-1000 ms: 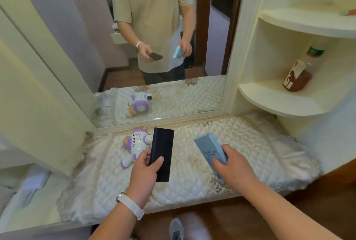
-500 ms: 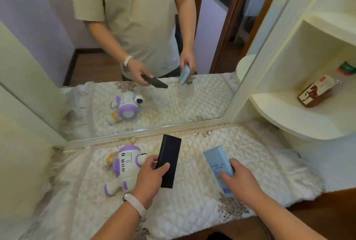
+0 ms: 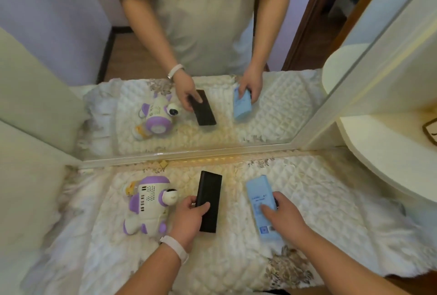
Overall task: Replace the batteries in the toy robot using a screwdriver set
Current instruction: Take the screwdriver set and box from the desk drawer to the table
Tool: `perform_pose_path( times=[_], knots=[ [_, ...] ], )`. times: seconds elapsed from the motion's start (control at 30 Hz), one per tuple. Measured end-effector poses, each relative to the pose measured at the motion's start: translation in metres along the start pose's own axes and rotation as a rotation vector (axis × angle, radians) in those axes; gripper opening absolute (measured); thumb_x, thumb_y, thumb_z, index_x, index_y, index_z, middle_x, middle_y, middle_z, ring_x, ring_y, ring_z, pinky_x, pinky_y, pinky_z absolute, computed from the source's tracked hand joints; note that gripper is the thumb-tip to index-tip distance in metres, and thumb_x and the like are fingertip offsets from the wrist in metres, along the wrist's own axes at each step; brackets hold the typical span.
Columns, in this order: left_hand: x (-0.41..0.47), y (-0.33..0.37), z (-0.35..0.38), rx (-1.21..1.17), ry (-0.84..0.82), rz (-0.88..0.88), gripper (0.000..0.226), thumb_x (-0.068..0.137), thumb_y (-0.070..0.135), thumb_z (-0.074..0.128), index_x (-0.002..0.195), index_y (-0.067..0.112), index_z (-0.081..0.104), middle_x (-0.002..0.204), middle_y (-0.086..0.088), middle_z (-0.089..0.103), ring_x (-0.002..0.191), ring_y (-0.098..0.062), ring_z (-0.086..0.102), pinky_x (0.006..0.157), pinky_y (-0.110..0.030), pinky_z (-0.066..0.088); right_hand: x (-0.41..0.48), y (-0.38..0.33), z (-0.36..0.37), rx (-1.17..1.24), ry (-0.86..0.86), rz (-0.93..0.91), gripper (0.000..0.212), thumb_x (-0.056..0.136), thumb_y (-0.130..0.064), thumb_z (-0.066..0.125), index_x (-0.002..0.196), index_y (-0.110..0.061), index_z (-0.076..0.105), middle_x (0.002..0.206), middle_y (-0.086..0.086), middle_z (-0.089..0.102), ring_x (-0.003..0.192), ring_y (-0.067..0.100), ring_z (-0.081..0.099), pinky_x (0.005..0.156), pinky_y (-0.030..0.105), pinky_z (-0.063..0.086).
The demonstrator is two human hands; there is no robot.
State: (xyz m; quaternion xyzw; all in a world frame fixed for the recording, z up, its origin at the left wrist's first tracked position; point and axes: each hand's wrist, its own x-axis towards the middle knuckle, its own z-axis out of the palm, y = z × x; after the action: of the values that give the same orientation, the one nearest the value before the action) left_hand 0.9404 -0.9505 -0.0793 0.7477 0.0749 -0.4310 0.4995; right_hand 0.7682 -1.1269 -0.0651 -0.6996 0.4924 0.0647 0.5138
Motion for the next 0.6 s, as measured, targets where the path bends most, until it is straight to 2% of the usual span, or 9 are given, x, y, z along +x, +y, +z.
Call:
perform_pose_path(
  times=[0.1,0.17,0.23,0.33,0.47,0.6],
  knots=[
    [0.002,-0.003,0.019,-0.052,0.034,-0.067,0.013,0.092,0.012,0.068,0.103,0.01,0.062,0.097,-0.011,0.07,0.087,-0.027,0.069,0.068,-0.034,0.054,0.021,-0.001,-0.007,0.032,-0.084,-0.011,0.018,0.092,-0.028,0.061,0.109,-0.023,0.054,0.102,-0.005,0.066,0.084,0.008,0.066,0.055,0.02,0.052],
    [0.004,-0.006,0.03,-0.083,0.051,-0.103,0.013,0.093,0.012,0.068,0.104,0.01,0.063,0.099,-0.013,0.071,0.09,-0.029,0.069,0.074,-0.038,0.057,0.034,0.002,-0.011,0.022,-0.124,-0.01,0.02,0.092,-0.027,0.063,0.11,-0.023,0.054,0.104,-0.004,0.066,0.083,0.005,0.065,0.054,0.014,0.046],
    [0.008,-0.007,0.039,-0.078,0.07,-0.117,0.012,0.093,0.013,0.067,0.104,0.009,0.064,0.101,-0.014,0.071,0.093,-0.031,0.069,0.082,-0.042,0.056,0.047,0.007,-0.013,-0.035,-0.148,-0.016,0.021,0.091,-0.03,0.063,0.109,-0.023,0.053,0.104,-0.005,0.066,0.081,0.002,0.063,0.055,0.014,0.044],
    [0.012,-0.006,0.049,-0.066,0.088,-0.137,0.013,0.094,0.014,0.066,0.107,0.011,0.065,0.101,-0.012,0.072,0.093,-0.031,0.07,0.084,-0.046,0.058,0.061,0.012,-0.016,-0.154,-0.171,-0.033,0.024,0.092,-0.035,0.061,0.11,-0.024,0.051,0.103,-0.009,0.061,0.077,-0.003,0.057,0.054,0.013,0.041],
    [0.014,-0.006,0.056,0.004,0.113,-0.137,0.009,0.094,0.012,0.065,0.104,0.012,0.065,0.098,-0.014,0.073,0.09,-0.032,0.072,0.084,-0.053,0.058,0.071,0.016,-0.02,-0.31,-0.177,-0.087,0.025,0.089,-0.048,0.059,0.103,-0.03,0.05,0.094,-0.015,0.063,0.076,0.004,0.064,0.061,0.026,0.052],
    [0.012,-0.012,0.059,0.151,0.166,-0.101,0.005,0.093,0.015,0.066,0.098,0.013,0.066,0.095,-0.011,0.073,0.088,-0.029,0.07,0.086,-0.05,0.057,0.074,0.015,-0.025,-0.533,-0.133,-0.125,0.034,0.085,-0.062,0.052,0.095,-0.029,0.048,0.084,-0.014,0.063,0.07,0.008,0.062,0.06,0.029,0.05]
  ],
)
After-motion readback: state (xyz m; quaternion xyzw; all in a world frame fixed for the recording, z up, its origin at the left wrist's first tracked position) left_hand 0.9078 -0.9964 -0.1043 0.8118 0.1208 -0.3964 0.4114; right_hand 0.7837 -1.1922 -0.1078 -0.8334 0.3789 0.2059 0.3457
